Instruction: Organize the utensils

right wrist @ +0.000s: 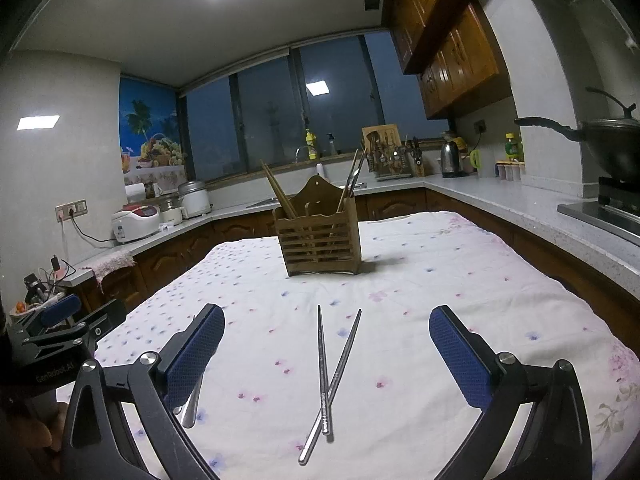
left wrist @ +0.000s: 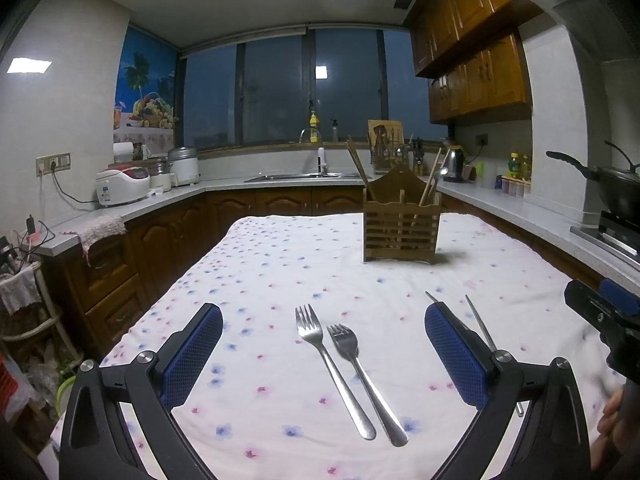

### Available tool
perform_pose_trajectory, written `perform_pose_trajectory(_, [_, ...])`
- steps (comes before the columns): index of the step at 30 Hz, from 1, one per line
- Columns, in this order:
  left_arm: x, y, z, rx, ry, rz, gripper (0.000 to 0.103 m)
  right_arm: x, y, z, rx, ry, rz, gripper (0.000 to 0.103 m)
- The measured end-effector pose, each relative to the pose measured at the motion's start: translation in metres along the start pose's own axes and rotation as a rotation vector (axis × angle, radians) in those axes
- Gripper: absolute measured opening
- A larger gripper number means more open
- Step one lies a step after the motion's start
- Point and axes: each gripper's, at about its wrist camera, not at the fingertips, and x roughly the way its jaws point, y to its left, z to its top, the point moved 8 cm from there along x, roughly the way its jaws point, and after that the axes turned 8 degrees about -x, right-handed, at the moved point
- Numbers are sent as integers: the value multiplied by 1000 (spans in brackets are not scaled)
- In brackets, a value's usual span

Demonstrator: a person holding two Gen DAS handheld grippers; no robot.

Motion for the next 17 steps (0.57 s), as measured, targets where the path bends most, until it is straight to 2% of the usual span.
perform_pose_trajectory(17, [10,-3,2,-2,28,-4,102,14,-9,0,13,68,-2,103])
